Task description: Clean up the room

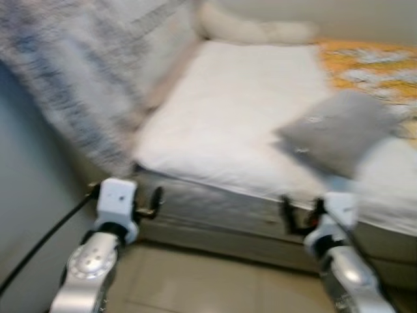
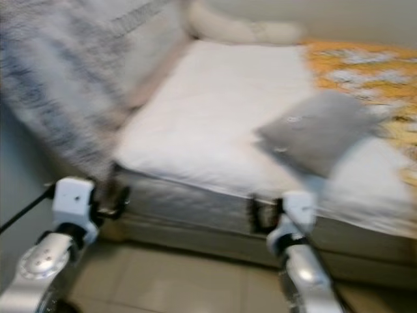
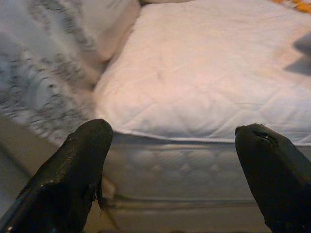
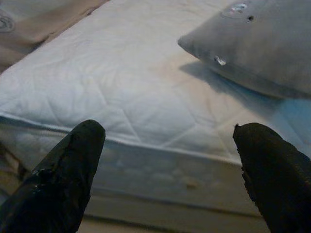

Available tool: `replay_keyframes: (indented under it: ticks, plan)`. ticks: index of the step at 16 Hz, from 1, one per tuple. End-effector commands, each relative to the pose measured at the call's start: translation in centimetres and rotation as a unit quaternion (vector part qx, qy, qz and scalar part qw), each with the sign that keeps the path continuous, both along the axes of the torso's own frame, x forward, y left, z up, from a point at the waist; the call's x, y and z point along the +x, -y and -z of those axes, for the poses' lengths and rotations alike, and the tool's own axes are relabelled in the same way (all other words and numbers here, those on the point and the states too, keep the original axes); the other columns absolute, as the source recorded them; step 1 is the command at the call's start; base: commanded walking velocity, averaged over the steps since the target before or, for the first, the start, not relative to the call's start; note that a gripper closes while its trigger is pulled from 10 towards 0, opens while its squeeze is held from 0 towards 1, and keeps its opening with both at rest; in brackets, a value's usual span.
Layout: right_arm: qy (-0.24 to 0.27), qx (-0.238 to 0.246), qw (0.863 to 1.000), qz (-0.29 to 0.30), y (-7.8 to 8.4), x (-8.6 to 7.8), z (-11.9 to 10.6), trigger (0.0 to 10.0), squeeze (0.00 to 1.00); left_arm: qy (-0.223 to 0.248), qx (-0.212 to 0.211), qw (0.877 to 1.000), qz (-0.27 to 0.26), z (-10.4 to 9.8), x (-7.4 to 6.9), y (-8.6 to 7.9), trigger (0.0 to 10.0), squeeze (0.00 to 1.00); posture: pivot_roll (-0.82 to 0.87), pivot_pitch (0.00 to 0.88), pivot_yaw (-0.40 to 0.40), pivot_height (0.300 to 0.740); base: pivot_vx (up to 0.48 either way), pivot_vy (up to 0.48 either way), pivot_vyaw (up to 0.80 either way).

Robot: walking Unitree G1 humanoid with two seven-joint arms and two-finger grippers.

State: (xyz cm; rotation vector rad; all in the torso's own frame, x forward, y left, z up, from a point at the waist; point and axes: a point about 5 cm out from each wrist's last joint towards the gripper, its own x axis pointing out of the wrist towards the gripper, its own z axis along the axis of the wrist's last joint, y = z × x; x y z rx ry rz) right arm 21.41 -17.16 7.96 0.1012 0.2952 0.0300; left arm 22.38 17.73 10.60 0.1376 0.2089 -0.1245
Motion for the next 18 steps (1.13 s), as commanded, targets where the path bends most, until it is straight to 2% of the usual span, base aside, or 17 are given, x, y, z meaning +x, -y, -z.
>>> replay_keyframes:
  ticks: [1, 12, 18]
  plan:
    - [0.010, -0.013, 1.000, 0.008, 0.7, 0.0, -0.4, 10.0, 0.00, 0.000, -0.005, 1.000, 0.006, 0.0, 0.0, 0.4, 10.0, 0.00, -0.08, 0.000, -0.014, 0.740, 0.281, 0.000, -0.65]
    - [0.045, -0.047, 0.997, 0.035, 1.3, 0.8, -1.0, 10.0, 0.00, -0.004, -0.011, 1.000, 0.014, 0.2, 0.1, 0.9, 10.0, 0.00, -0.08, 0.000, -0.012, 0.740, 0.303, 0.000, -0.05]
    - [0.045, -0.042, 0.998, 0.029, 1.3, 1.1, -1.0, 10.0, 0.00, -0.006, -0.008, 1.000, 0.016, 0.3, 0.1, 1.0, 10.0, 0.00, -0.07, 0.000, -0.024, 0.740, 0.288, 0.000, 0.00]
